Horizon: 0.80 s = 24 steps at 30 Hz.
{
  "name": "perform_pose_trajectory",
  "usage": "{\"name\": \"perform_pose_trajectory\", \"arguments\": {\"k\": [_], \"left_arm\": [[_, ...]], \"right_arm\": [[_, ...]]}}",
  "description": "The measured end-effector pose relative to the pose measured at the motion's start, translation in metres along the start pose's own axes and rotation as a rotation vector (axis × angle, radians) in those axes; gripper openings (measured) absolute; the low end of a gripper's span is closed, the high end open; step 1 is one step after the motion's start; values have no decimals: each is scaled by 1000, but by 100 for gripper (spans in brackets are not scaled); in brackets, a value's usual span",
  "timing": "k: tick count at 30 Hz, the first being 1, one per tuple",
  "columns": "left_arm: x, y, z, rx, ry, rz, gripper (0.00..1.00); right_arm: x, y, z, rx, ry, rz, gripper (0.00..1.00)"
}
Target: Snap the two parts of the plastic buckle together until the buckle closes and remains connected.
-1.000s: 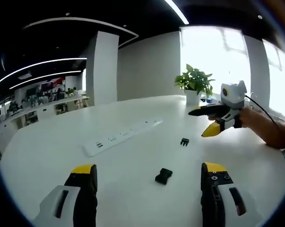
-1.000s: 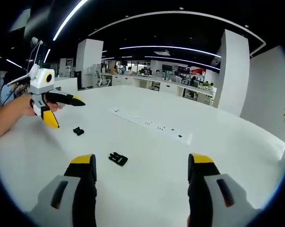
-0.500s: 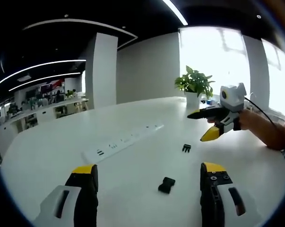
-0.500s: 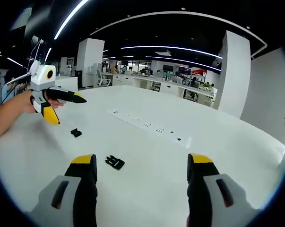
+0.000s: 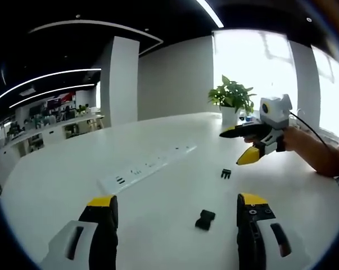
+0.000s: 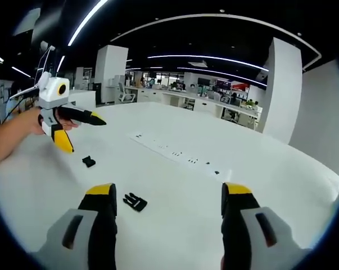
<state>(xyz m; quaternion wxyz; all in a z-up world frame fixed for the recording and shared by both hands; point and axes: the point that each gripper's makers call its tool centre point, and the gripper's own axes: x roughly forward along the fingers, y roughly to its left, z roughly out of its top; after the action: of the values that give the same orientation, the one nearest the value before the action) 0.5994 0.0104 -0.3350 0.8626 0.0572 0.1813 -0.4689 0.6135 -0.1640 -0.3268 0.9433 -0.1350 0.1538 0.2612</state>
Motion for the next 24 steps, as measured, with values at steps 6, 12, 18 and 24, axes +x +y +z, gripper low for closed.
{"name": "perform_pose_trajectory", "arguments": {"k": [6,12,18,24], "left_arm": [[6,5,6,-22,-18,-30,89],[10,18,4,-18,-12,-19,89],[15,24,0,-15,7,-27,89],[16,25,1,-7,6,-42,92]], "right_arm": [[7,-5,7,1,-13,10,73],[13,-8,10,4,-15,11,73],[17,-8,10,-5,-11,22,73],[18,-10,9,-9,-8,30,74]]}}
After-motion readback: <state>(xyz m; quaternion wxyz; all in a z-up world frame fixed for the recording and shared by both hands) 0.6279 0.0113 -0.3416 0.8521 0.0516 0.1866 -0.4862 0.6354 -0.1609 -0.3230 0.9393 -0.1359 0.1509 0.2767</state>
